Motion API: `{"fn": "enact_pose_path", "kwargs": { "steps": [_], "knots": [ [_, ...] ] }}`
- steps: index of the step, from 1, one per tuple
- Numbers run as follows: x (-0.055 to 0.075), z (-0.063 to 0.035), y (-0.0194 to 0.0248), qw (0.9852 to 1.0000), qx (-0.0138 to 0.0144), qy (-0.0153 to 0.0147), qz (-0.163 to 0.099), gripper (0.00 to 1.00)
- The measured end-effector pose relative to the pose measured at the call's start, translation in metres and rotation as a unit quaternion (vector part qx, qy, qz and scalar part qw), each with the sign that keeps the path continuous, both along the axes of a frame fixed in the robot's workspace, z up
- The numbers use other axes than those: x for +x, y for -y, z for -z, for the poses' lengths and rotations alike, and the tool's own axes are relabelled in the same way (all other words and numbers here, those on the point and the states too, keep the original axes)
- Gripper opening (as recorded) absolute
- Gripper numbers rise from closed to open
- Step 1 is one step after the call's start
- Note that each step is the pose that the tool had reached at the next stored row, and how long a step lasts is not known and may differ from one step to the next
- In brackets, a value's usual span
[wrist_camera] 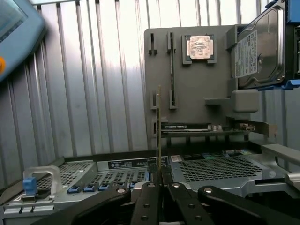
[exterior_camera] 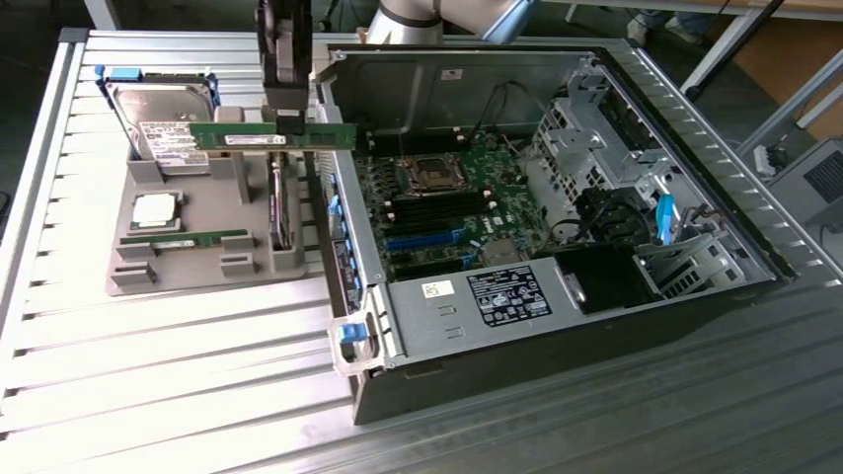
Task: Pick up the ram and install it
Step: 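Pick up the ram and move it above insertion slot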
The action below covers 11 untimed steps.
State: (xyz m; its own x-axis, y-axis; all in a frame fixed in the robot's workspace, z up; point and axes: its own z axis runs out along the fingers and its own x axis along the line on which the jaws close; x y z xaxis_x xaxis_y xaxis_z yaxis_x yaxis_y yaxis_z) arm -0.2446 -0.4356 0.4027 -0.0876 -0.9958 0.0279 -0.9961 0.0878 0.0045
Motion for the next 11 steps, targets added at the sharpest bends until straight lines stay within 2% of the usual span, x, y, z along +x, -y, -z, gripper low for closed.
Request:
{"fn": "enact_pose_path", "kwargs": {
  "steps": [11],
  "knots": [
    [0.015,0.0,0.0,1.0,0.0,0.0,0.0,0.11]
  ]
}}
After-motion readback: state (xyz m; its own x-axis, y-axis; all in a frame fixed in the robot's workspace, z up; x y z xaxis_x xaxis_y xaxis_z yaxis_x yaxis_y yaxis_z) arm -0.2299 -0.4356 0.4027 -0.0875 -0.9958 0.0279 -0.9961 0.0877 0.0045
